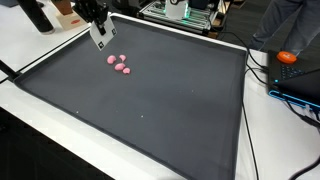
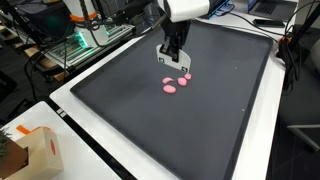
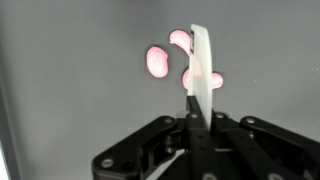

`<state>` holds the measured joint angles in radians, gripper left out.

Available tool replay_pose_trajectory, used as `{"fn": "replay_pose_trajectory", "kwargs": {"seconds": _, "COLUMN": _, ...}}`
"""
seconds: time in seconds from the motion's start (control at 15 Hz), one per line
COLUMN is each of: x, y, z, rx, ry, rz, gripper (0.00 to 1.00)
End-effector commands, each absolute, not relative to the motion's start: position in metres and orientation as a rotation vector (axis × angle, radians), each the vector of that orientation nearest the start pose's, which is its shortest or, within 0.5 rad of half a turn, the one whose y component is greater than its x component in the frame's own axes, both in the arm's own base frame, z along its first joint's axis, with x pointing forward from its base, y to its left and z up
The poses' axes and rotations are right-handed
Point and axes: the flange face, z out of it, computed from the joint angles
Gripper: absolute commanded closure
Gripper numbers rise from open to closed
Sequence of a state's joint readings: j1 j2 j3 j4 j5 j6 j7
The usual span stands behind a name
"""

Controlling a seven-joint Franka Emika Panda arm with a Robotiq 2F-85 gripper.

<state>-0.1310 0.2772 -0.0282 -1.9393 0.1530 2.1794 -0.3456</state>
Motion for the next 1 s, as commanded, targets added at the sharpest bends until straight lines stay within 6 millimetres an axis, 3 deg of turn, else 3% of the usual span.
{"fn": "replay_pose_trajectory", "kwargs": {"seconds": 0.0, "x": 0.585, "y": -0.078, "z": 0.362, "rx": -3.072, "ry": -0.211, "rz": -0.046, "gripper": 0.99}}
{"fn": "replay_pose_trajectory", "kwargs": {"seconds": 0.33, "x": 0.580, "y": -0.057, "z": 0.394, "rx": -3.127, "ry": -0.310, "rz": -0.112, "gripper": 0.99}}
{"fn": "replay_pose_trajectory", "kwargs": {"seconds": 0.4, "x": 0.592, "y": -0.066, "z": 0.387, "rx": -3.098, "ry": -0.289, "rz": -0.078, "gripper": 0.99}}
{"fn": "replay_pose_trajectory", "kwargs": {"seconds": 0.93, "x": 0.593, "y": -0.064, "z": 0.388, "rx": -3.098, "ry": -0.294, "rz": -0.082, "gripper": 0.96}}
